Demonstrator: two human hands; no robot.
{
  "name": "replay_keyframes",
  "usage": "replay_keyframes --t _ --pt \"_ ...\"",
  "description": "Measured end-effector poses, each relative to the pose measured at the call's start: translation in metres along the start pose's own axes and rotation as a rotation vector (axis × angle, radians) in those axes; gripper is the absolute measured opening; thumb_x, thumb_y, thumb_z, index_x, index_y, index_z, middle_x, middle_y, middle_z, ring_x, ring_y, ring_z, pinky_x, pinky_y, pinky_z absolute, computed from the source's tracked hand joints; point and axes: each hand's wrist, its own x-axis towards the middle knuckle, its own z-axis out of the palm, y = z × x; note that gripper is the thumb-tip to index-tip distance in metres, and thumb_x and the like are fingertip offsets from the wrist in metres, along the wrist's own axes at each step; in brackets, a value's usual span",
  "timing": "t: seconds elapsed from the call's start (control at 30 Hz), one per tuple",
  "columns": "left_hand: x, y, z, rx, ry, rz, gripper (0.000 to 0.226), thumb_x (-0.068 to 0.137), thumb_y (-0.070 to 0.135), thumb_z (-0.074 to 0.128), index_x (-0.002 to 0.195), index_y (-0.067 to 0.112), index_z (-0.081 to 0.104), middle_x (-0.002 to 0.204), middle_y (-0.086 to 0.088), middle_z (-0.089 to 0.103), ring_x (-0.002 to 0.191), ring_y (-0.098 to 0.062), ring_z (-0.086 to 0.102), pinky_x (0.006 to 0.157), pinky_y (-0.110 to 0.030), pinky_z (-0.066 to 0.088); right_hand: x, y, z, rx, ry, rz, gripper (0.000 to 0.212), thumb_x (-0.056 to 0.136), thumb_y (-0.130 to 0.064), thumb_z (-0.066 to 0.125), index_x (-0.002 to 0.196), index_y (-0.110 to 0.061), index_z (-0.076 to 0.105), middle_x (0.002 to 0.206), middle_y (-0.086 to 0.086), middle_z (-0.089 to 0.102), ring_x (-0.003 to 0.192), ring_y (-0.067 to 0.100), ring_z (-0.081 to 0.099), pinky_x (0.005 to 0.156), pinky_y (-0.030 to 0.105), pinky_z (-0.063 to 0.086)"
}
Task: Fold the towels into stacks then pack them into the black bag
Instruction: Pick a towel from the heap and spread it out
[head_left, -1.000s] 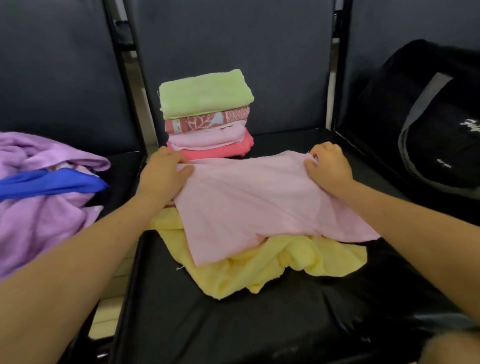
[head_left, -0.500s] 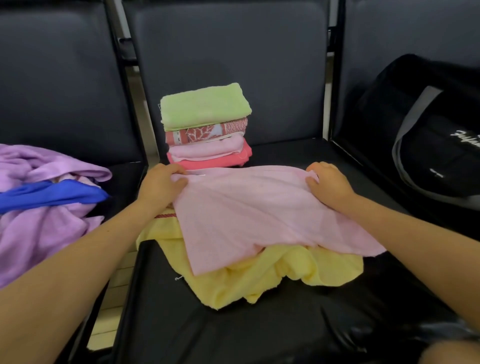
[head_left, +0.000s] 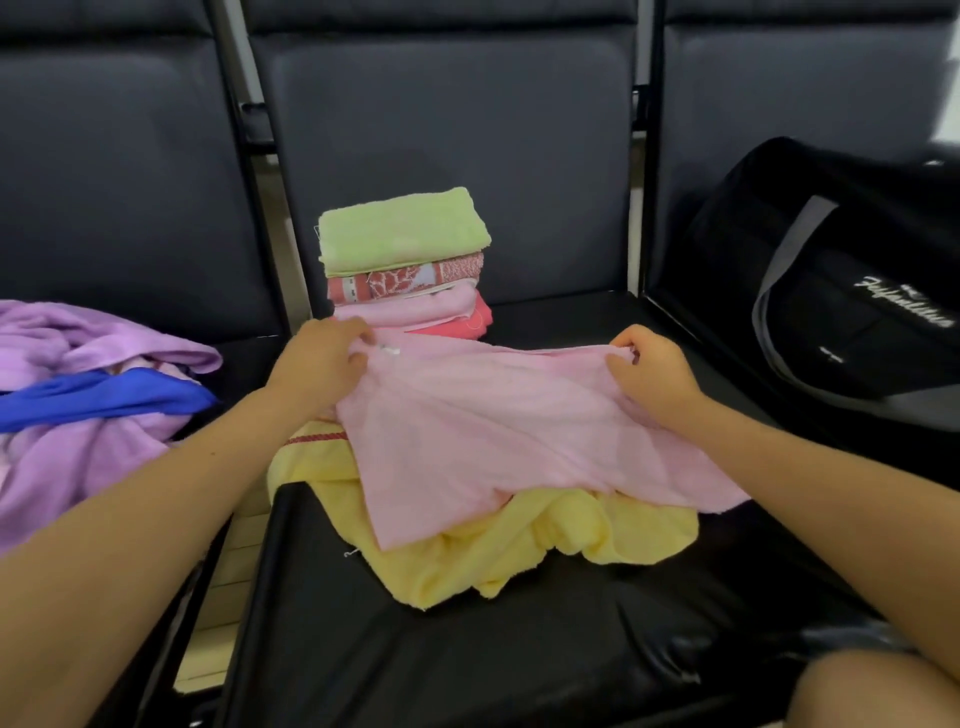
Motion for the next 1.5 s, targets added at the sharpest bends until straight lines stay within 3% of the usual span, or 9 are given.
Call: replay_keyframes --t 0.1,0.2,0.37,0.6,0.77,0.93,1.17,1.37,1.5 --pt "0.003 0.016 -0.030 -0.108 0.152 0.003 0.025 0.092 0.010 0.049 0.116 0.008 0.057 0.104 -0.013 0.062 0.094 -0.032 0.058 0.079 -0.040 0.048 -0.001 -0.023 -0.019 0.182 0.138 0.010 0.006 0.090 -0.008 0.052 0.088 -0.011 0.058 0.077 -0.007 0.053 0.068 0.006 0.049 0.058 0.022 0.040" --pt "0.012 0.031 -0.067 -0.050 0.190 -0.035 0.022 0.092 0.014 0.039 0.081 0.010 0.058 0.087 -0.012 0.060 0.079 -0.028 0.055 0.061 -0.033 0.039 0.008 -0.064 -0.054 0.319 0.256 -0.031 0.011 0.091 -0.009 0.048 0.091 -0.013 0.058 0.083 -0.010 0.055 0.075 0.004 0.051 0.062 0.017 0.042" --pt "0.009 0.070 -0.161 -0.370 0.457 -0.060 0.030 0.098 0.017 0.039 0.108 0.009 0.065 0.099 -0.005 0.061 0.090 -0.020 0.052 0.074 -0.031 0.037 0.022 -0.151 -0.132 0.491 0.442 -0.167 0.012 0.089 -0.009 0.048 0.092 -0.012 0.060 0.084 -0.011 0.056 0.073 -0.001 0.051 0.056 0.001 0.038" --pt "-0.015 0.096 -0.223 -0.498 0.656 0.069 0.027 0.101 0.020 0.035 0.097 0.008 0.059 0.088 -0.002 0.059 0.080 -0.017 0.052 0.063 -0.027 0.039 0.003 -0.200 -0.193 0.549 0.428 -0.170 0.015 0.088 -0.014 0.048 0.095 -0.015 0.062 0.084 -0.011 0.057 0.073 0.001 0.050 0.060 0.014 0.041" --pt "-0.018 0.113 -0.256 -0.920 0.587 -0.108 0.024 0.099 0.021 0.037 0.080 0.024 0.052 0.081 0.011 0.051 0.072 -0.003 0.048 0.068 -0.018 0.041 -0.006 -0.233 -0.212 0.784 0.381 -0.104 0.018 0.080 -0.005 0.051 0.082 -0.015 0.066 0.078 -0.006 0.058 0.072 0.015 0.051 0.063 0.021 0.041" --pt "-0.022 0.109 -0.277 -1.576 0.194 -0.345 0.025 0.097 0.007 0.041 0.075 0.010 0.052 0.073 0.000 0.053 0.062 -0.012 0.051 0.057 -0.022 0.046 -0.006 -0.239 -0.218 0.912 0.207 0.098 0.019 0.080 -0.006 0.052 0.081 -0.015 0.069 0.086 0.001 0.062 0.074 0.020 0.055 0.063 0.024 0.047" --pt "-0.045 0.069 -0.195 -1.154 -0.119 -0.457 0.021 0.090 0.012 0.050 0.069 0.012 0.052 0.061 -0.005 0.054 0.046 -0.013 0.051 0.048 -0.022 0.040 -0.009 -0.157 -0.157 0.901 -0.140 0.405 0.025 0.088 0.001 0.034 0.082 -0.004 0.058 0.081 0.010 0.055 0.066 0.025 0.053 0.064 0.032 0.046" --pt "-0.045 0.032 -0.088 -0.468 -0.160 -0.328 0.007 0.091 0.017 0.058 0.093 0.011 0.062 0.091 -0.005 0.061 0.085 -0.023 0.058 0.065 -0.029 0.042 -0.017 -0.075 -0.081 0.294 0.003 0.214 0.024 0.089 -0.001 0.052 0.105 -0.007 0.069 0.084 0.004 0.061 0.074 0.018 0.056 0.064 0.025 0.043" --pt "-0.032 0.020 -0.053 -0.308 0.002 -0.320 0.027 0.088 0.024 0.060 0.065 0.010 0.057 0.066 -0.004 0.052 0.063 -0.020 0.048 0.052 -0.027 0.033 -0.017 -0.039 -0.049 -0.027 0.076 0.173 0.017 0.089 -0.011 0.055 0.098 -0.019 0.067 0.080 0.003 0.067 0.074 0.019 0.063 0.061 0.026 0.045"
